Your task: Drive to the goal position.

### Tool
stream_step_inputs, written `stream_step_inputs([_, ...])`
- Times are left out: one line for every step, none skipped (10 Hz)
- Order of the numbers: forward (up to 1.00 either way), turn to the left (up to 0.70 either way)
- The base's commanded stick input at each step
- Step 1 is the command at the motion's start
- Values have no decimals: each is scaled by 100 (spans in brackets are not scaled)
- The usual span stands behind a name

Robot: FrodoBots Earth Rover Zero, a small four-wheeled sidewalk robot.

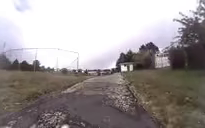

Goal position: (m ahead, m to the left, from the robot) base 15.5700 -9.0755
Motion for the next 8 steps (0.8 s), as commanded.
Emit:
stream_step_inputs([70, 0])
stream_step_inputs([70, 0])
stream_step_inputs([70, 0])
stream_step_inputs([70, 0])
stream_step_inputs([70, 0])
stream_step_inputs([70, 0])
stream_step_inputs([70, 0])
stream_step_inputs([70, 0])
